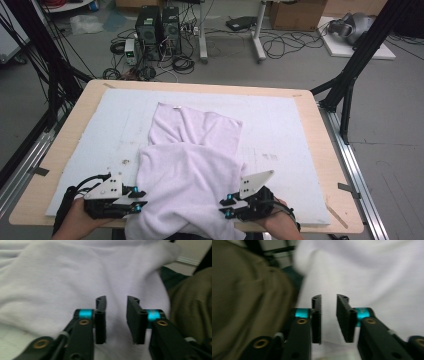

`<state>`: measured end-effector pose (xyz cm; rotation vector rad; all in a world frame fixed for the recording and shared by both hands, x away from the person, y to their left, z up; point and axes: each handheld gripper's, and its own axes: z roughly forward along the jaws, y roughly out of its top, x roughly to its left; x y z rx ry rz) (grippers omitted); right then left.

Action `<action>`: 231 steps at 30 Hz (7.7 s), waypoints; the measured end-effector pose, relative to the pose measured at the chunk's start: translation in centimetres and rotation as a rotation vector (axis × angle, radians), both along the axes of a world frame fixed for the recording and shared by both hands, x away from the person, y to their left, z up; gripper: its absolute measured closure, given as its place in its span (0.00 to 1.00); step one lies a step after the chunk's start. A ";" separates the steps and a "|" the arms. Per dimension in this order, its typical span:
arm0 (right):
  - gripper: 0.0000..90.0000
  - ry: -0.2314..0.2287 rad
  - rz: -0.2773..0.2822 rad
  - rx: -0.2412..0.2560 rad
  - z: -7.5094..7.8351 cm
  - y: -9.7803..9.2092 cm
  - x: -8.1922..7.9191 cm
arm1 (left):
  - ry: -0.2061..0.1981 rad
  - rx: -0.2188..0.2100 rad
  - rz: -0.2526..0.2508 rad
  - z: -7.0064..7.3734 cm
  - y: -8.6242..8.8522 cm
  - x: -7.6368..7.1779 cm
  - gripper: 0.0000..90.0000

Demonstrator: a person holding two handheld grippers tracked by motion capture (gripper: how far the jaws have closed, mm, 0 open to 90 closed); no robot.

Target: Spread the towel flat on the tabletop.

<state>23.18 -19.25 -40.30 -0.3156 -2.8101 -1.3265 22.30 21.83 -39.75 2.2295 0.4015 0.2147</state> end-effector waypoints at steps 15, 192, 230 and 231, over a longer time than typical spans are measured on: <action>0.96 0.015 -0.127 -0.097 -3.8 0.6 4.5 | 0.068 0.065 0.055 -4.0 -1.4 4.6 0.97; 0.67 -0.063 -0.340 0.001 -0.6 -4.4 6.7 | -0.010 0.023 0.234 -2.2 0.5 7.8 0.67; 0.92 -0.002 -0.117 -0.081 -4.0 -2.0 2.1 | 0.042 0.063 -0.029 -4.2 0.5 1.4 0.95; 0.97 0.002 -0.104 -0.076 -4.0 -2.0 2.1 | 0.053 0.061 -0.038 -4.1 0.6 1.1 0.96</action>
